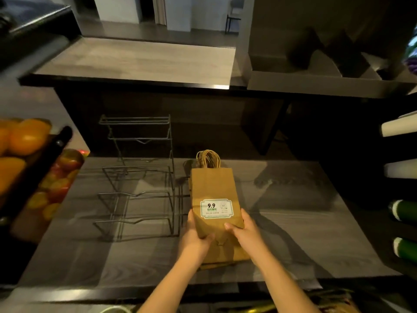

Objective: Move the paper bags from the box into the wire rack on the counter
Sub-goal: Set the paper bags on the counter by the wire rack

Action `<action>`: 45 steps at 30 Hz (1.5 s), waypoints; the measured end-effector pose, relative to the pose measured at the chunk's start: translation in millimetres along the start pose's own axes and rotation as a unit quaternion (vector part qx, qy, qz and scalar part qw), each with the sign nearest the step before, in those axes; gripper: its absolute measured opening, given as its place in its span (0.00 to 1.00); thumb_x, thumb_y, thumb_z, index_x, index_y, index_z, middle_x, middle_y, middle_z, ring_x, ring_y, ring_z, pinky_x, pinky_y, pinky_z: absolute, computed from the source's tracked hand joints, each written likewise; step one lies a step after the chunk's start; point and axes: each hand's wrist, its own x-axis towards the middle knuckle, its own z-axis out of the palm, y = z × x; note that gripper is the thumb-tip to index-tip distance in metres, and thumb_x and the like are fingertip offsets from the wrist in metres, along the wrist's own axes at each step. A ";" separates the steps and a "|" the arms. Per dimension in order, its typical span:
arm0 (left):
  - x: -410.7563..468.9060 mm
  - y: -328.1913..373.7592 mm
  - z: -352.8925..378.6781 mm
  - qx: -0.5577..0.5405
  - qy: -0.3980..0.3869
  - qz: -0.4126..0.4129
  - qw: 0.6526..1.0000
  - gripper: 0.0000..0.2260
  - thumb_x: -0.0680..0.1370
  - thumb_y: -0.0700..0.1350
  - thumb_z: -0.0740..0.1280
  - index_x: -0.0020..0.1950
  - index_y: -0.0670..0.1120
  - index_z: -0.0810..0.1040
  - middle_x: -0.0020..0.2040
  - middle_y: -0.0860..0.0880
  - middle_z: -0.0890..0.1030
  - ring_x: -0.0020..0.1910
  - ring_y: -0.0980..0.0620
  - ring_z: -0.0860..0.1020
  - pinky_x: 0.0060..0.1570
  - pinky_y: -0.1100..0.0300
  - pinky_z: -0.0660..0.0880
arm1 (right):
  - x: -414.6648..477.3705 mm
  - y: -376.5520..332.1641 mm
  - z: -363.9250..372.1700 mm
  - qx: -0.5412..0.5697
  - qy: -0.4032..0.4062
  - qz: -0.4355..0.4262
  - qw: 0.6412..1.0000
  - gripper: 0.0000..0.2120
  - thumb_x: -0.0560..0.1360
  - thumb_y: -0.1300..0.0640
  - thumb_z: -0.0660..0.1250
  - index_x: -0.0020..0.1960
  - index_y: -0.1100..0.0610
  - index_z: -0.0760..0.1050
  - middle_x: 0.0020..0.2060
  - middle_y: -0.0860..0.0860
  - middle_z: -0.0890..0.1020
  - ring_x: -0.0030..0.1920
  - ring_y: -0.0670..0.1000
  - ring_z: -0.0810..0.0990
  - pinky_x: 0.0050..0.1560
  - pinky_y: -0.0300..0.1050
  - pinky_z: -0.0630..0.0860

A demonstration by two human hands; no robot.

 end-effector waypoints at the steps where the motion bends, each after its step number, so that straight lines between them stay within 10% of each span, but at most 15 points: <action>1: -2.6 -1.1 -1.2 0.028 0.002 -0.012 1.000 0.39 0.73 0.47 0.71 0.77 0.55 0.51 0.73 0.48 0.64 0.71 0.48 0.63 0.65 0.56 0.66 | -1.2 -0.7 2.8 -0.038 0.014 0.004 0.999 0.35 0.74 0.55 0.71 0.77 0.52 0.60 0.72 0.49 0.65 0.73 0.54 0.64 0.72 0.52 0.64; 8: -5.9 -5.3 -3.9 0.019 -0.040 -0.034 0.998 0.37 0.74 0.50 0.69 0.77 0.56 0.51 0.68 0.47 0.72 0.64 0.45 0.73 0.59 0.54 0.72 | -8.7 -6.3 4.2 -0.215 0.087 0.014 0.973 0.33 0.77 0.47 0.66 0.77 0.51 0.58 0.76 0.54 0.59 0.76 0.58 0.54 0.74 0.56 0.57; 28: -11.5 17.1 1.8 -0.063 0.009 0.032 0.997 0.31 0.77 0.42 0.67 0.75 0.56 0.56 0.66 0.51 0.74 0.63 0.49 0.73 0.55 0.59 0.70 | -25.0 5.0 -16.3 0.045 0.008 0.033 0.998 0.31 0.80 0.50 0.63 0.78 0.49 0.54 0.75 0.49 0.63 0.74 0.51 0.63 0.70 0.48 0.64; 35: -17.1 19.1 22.1 0.100 0.061 0.216 0.969 0.29 0.75 0.34 0.63 0.75 0.47 0.61 0.79 0.48 0.50 0.77 0.53 0.42 0.75 0.54 0.38 | -41.8 20.9 -43.4 0.090 0.064 0.046 0.993 0.24 0.80 0.52 0.63 0.75 0.51 0.63 0.74 0.51 0.65 0.72 0.51 0.66 0.68 0.47 0.65; 45: -32.7 33.8 42.6 0.082 -0.042 0.247 0.965 0.26 0.77 0.34 0.62 0.74 0.48 0.63 0.76 0.50 0.60 0.76 0.53 0.54 0.73 0.58 0.55 | -62.8 27.7 -58.3 0.077 0.051 0.060 0.994 0.25 0.80 0.51 0.63 0.76 0.46 0.61 0.74 0.48 0.65 0.73 0.51 0.64 0.70 0.50 0.64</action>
